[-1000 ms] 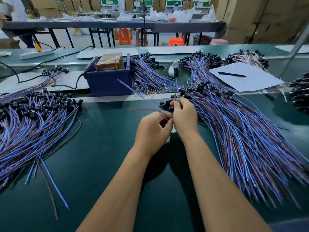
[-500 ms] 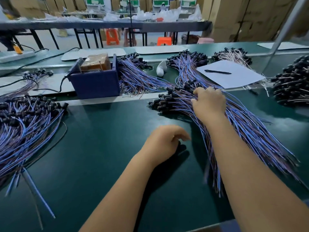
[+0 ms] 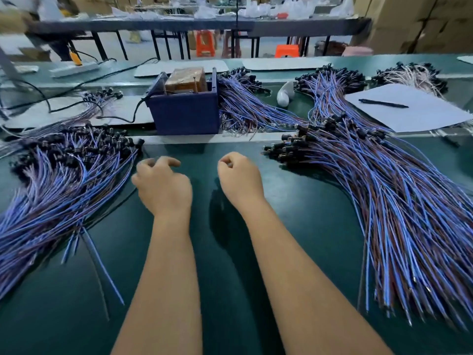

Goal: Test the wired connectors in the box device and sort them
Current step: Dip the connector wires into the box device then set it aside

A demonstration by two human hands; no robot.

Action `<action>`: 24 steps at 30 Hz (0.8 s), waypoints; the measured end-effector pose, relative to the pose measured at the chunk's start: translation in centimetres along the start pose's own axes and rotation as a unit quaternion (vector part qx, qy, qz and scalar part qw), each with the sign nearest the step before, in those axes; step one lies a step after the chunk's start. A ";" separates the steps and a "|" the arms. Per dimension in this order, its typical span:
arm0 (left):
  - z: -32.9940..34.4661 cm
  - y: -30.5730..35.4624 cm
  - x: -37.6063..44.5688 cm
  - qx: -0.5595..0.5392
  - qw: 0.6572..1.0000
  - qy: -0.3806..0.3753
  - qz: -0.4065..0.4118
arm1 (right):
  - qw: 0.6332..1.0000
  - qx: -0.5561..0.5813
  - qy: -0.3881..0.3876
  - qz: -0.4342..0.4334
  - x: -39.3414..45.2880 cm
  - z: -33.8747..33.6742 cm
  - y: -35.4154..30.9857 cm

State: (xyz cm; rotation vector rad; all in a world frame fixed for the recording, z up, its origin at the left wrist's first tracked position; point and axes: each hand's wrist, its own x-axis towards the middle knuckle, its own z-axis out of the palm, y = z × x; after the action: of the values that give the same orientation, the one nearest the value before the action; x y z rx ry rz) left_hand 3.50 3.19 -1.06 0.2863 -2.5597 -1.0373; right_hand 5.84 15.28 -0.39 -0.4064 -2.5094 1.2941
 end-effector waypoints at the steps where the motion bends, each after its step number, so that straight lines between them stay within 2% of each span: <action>1: -0.4 -0.4 0.4 0.026 0.999 -0.004 -0.030 | 1.000 -0.025 0.004 0.006 0.0 0.5 0.1; 3: -0.9 -0.8 0.8 0.061 0.996 -0.018 -0.066 | 0.998 -0.056 0.022 0.021 0.3 0.7 0.4; 5: -0.9 -0.7 1.0 0.083 0.994 -0.033 -0.066 | 0.998 -0.051 0.030 0.036 0.7 0.6 0.6; 8: -0.5 -0.5 1.2 0.099 0.994 -0.047 -0.030 | 0.998 -0.029 0.035 0.045 0.7 0.6 0.6; 14: 0.1 -0.2 0.6 0.048 0.998 -0.029 0.024 | 0.999 -0.022 0.023 -0.001 0.1 0.6 0.8; 19: -1.3 -1.6 0.9 0.078 0.996 -0.037 -0.022 | 0.999 -0.025 0.021 -0.011 0.2 0.4 0.9; 24: -5.4 -5.3 2.5 0.110 0.979 0.084 -0.150 | 1.000 -0.013 0.017 -0.015 0.0 0.3 0.8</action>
State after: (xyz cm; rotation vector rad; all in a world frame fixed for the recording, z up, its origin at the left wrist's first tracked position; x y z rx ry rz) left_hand 3.64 -4.79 -0.59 0.8054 -2.5264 -0.7845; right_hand 5.77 15.51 -1.22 -0.3926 -2.4976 1.2346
